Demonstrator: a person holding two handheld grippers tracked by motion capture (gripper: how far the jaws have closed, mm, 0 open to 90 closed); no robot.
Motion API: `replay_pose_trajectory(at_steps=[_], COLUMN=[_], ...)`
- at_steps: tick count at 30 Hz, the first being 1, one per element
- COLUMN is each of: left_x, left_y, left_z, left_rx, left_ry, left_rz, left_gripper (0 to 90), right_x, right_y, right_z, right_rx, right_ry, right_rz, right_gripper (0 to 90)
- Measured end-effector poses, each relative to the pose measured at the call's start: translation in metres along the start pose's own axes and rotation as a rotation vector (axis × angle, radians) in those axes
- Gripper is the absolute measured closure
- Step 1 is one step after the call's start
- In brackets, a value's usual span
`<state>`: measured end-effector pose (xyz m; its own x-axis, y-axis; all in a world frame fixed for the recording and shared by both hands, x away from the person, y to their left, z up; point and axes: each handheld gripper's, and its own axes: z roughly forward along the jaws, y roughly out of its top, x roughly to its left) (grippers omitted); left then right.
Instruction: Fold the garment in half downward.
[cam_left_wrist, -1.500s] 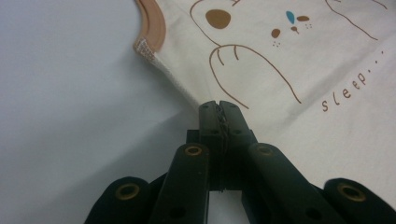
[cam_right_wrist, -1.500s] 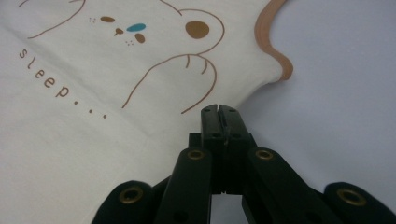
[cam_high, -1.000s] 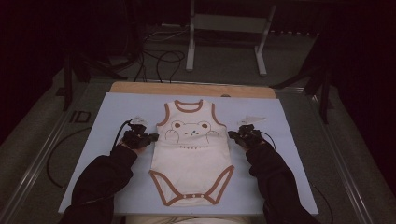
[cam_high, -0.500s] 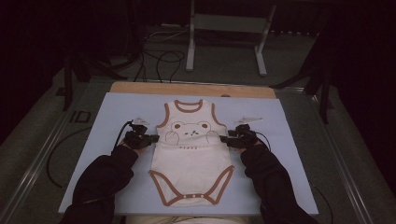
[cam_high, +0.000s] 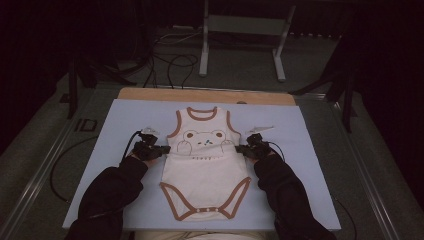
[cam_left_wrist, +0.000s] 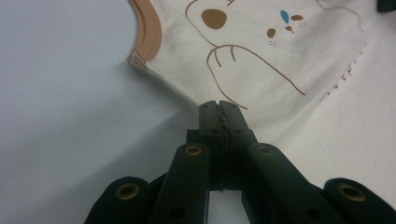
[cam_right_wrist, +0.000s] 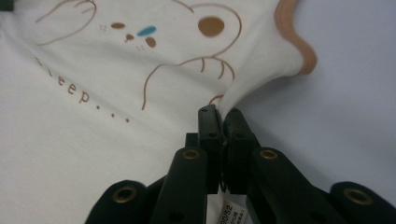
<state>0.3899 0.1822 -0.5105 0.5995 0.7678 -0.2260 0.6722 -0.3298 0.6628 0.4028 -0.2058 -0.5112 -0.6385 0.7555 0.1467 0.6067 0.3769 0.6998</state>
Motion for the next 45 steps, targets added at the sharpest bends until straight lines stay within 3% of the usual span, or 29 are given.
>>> replay_pose_trajectory(at_steps=[6,17,27,34,43,45], left_x=[0.001,-0.004,-0.019,-0.033,-0.050,-0.053], left_y=[0.001,0.000,-0.008,-0.012,-0.032,-0.038], left_z=[-0.004,-0.023,-0.045,-0.062,-0.075,-0.076], left_rx=[-0.010,-0.054,-0.081,-0.098,-0.079,-0.072], left_ry=[0.000,-0.045,-0.090,-0.119,-0.138,-0.147], left_rz=[-0.002,0.003,0.029,0.057,0.087,0.088], left_gripper=[90.0,90.0,90.0,90.0,90.0,90.0], right_x=[0.007,0.015,0.034,0.045,0.055,0.059], right_y=[0.007,0.006,-0.006,-0.020,-0.043,-0.048], right_z=[-0.013,-0.041,-0.067,-0.080,-0.089,-0.090], right_rx=[-0.040,-0.099,-0.123,-0.133,-0.113,-0.102], right_ry=[-0.001,0.010,0.010,0.023,0.046,0.046], right_rz=[-0.035,-0.064,-0.119,-0.129,-0.119,-0.135], right_gripper=[88.9,88.9,88.8,88.6,88.6,88.6])
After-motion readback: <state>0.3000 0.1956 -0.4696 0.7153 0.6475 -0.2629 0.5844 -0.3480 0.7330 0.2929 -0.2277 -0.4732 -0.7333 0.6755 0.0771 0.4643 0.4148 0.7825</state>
